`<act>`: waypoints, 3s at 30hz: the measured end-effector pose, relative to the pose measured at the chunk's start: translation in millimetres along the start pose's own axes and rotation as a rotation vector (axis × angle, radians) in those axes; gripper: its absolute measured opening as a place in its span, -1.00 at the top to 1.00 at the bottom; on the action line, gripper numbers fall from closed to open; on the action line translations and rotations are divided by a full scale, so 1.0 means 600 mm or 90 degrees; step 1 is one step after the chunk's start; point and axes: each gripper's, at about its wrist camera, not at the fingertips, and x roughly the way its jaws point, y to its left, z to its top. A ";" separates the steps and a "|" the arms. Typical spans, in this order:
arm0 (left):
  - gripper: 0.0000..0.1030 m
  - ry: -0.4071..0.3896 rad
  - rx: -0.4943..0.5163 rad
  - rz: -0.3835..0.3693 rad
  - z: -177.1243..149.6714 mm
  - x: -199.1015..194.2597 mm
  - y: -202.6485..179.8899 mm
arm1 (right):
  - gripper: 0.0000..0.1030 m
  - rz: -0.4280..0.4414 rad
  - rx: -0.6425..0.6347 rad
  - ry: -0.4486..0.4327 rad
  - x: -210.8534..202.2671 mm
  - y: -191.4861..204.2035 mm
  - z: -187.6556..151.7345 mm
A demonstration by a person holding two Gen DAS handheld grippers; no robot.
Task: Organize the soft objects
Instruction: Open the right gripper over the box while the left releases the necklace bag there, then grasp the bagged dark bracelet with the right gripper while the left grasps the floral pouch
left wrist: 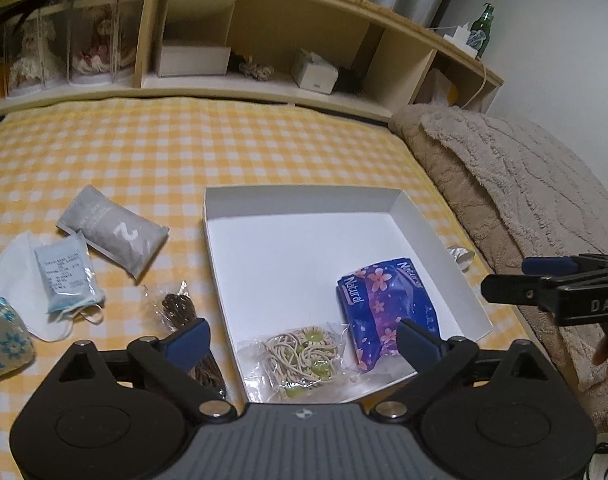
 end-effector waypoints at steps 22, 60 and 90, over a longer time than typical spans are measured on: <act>-1.00 -0.083 0.046 0.001 -0.008 -0.111 -0.014 | -1.00 -0.042 0.032 -0.159 -0.123 0.064 -0.054; -1.00 -0.107 -0.124 0.216 0.062 -0.149 0.297 | -1.00 0.128 -0.047 -0.157 0.118 0.284 0.026; -0.99 0.079 -0.245 0.328 -0.031 0.032 0.402 | 0.28 0.110 -0.195 0.060 0.259 0.357 -0.050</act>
